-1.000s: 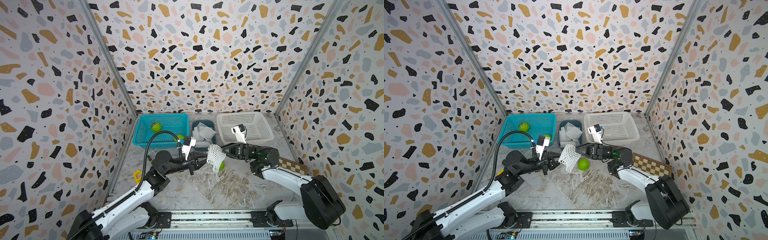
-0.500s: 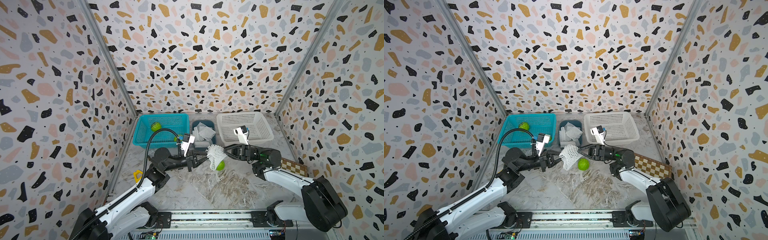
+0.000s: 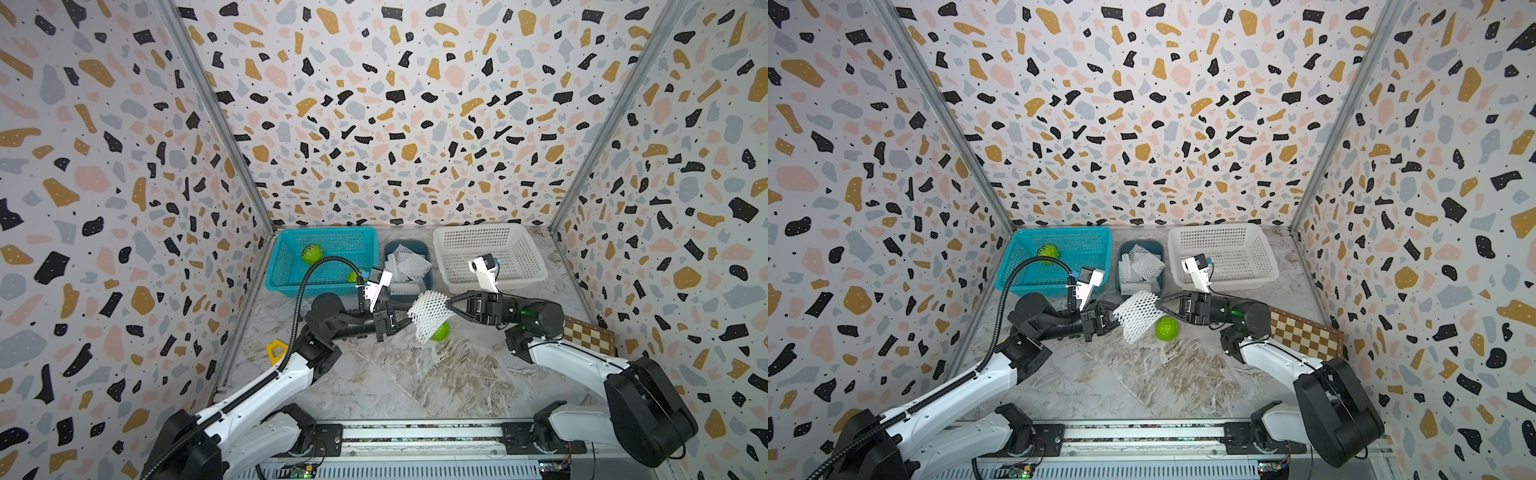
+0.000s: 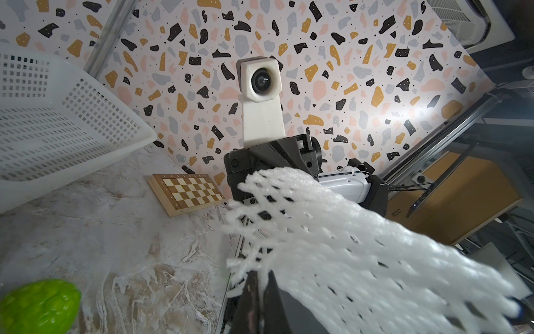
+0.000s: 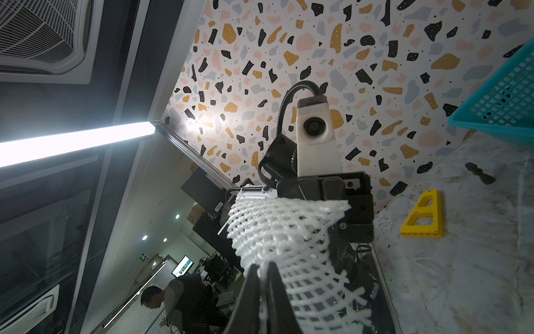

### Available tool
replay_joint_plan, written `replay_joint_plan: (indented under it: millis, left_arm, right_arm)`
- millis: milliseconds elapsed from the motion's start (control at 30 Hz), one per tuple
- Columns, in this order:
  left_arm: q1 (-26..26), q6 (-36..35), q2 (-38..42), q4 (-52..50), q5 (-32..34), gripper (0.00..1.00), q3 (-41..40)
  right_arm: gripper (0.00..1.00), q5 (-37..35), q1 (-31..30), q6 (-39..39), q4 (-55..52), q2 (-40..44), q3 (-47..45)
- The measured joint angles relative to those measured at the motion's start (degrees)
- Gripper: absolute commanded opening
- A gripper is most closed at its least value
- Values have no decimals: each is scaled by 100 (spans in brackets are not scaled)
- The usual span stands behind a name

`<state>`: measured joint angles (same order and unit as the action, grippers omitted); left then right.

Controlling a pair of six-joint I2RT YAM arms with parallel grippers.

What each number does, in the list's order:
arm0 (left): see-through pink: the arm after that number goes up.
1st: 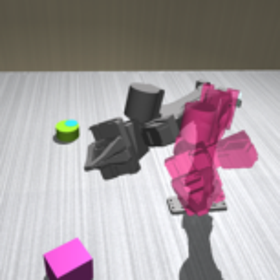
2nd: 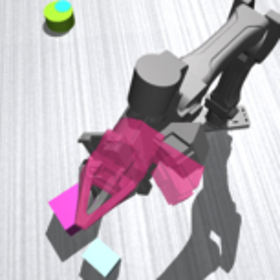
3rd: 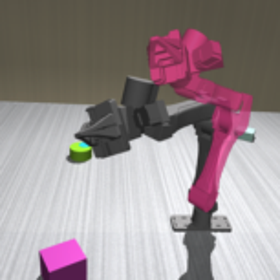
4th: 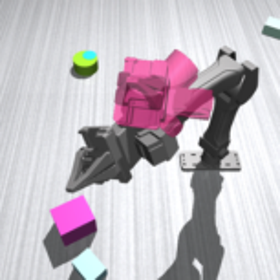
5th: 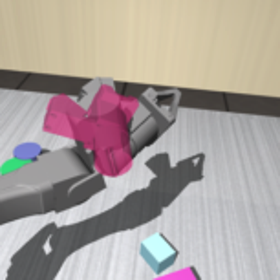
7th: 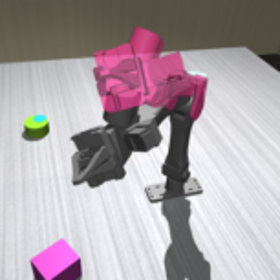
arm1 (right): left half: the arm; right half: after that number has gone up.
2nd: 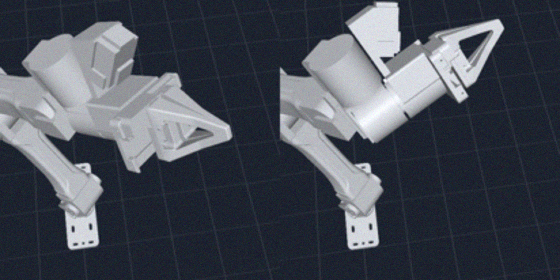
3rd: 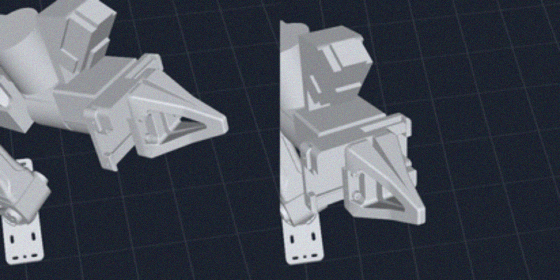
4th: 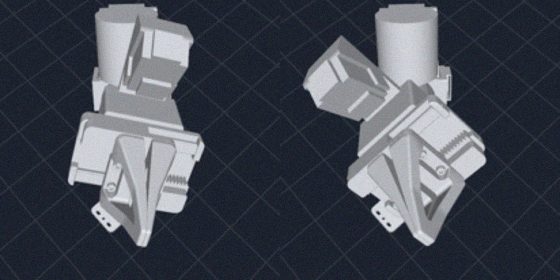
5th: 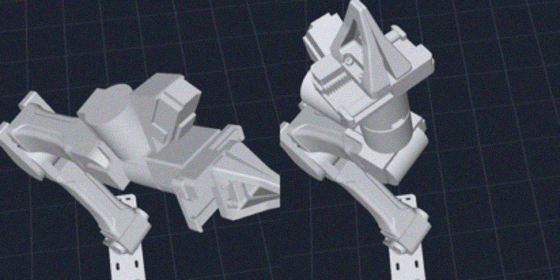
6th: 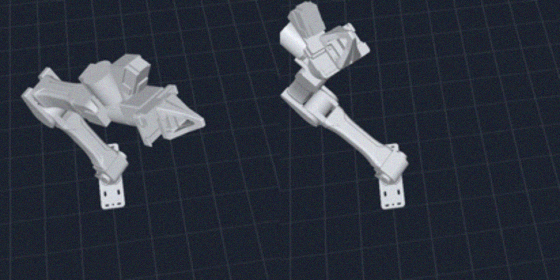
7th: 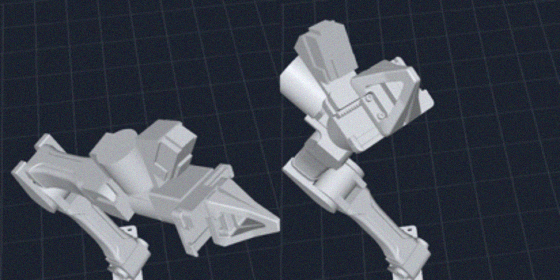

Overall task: Sleeve custard apples in foam nets
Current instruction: Open the foam net.

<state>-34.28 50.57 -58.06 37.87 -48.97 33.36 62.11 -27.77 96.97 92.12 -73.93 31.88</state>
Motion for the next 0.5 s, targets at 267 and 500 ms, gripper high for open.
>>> replay_joint_plan:
  millis: [267,500]
  left_arm:
    - [0,184,-37,146,0,0,0]
    - [0,330,-352,142,149,0,0]
  right_arm:
    - [0,-212,313,98,4,-76,-212]
    - [0,-538,511,181,2,-251,-568]
